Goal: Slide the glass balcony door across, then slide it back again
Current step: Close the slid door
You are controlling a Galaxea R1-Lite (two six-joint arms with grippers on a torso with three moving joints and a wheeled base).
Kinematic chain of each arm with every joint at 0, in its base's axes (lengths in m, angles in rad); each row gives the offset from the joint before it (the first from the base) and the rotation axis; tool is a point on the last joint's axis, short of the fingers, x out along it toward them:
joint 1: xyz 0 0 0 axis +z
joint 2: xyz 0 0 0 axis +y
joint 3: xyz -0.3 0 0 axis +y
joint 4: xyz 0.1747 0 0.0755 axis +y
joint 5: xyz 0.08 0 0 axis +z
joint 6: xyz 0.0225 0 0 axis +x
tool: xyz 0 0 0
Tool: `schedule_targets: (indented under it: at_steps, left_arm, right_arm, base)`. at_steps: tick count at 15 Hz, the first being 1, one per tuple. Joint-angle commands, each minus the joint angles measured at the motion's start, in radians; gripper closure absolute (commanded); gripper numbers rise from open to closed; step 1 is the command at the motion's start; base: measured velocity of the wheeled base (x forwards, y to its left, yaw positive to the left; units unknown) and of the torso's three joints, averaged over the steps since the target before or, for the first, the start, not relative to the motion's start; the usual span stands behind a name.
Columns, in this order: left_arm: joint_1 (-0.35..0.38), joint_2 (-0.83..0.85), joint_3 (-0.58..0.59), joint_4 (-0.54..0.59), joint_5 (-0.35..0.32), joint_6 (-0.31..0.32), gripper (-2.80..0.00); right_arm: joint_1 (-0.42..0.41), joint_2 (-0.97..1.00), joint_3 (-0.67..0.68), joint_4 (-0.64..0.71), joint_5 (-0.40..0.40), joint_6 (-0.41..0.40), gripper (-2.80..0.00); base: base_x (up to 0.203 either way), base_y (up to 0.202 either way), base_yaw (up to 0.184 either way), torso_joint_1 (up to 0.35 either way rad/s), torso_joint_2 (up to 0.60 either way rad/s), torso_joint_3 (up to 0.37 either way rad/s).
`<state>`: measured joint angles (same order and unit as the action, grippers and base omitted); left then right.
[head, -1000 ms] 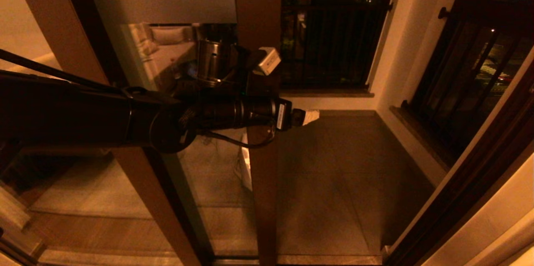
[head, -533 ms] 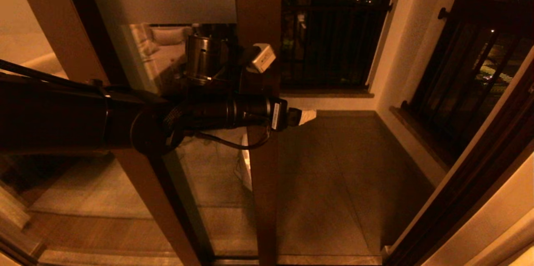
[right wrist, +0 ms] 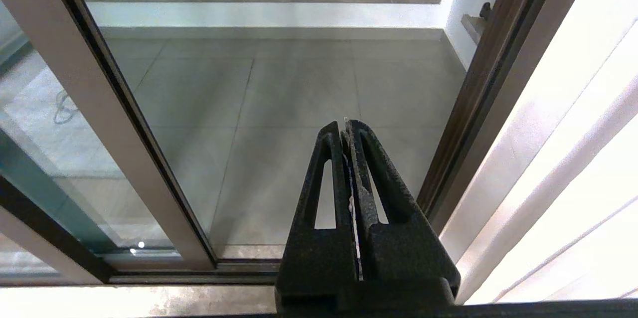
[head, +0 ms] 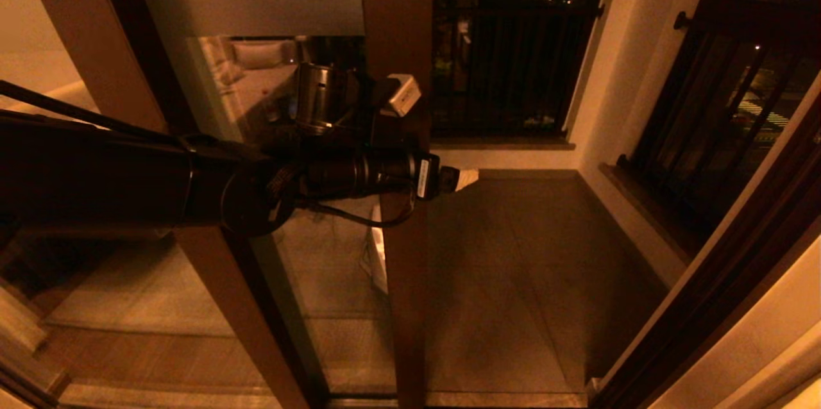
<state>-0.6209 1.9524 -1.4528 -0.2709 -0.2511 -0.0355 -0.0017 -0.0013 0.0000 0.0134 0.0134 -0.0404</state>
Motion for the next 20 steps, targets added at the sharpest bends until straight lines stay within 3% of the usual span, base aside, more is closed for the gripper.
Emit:
schedule_targets:
  at_steps: [1, 15, 20]
  left_arm:
    - [0.005, 0.020, -0.012, -0.002, 0.008, 0.000, -2.80]
    - [-0.003, 0.086, -0.077, -0.002, 0.027, 0.014, -2.80]
    - [-0.009, -0.072, 0.056, -0.002, 0.022, 0.011, -2.80]
  right_arm:
    - [-0.001, 0.001, 0.000, 0.000, 0.000, -0.001, 0.00]
    - [-0.001, 0.001, 0.000, 0.000, 0.000, -0.001, 0.00]
    - [0.000, 0.001, 0.000, 0.000, 0.000, -0.001, 0.00]
  base:
    - [0.000, 0.000, 0.000, 0.000, 0.00, 0.000]
    - [0.000, 0.000, 0.000, 0.000, 0.00, 0.000]
    - [0.000, 0.000, 0.000, 0.000, 0.00, 0.000]
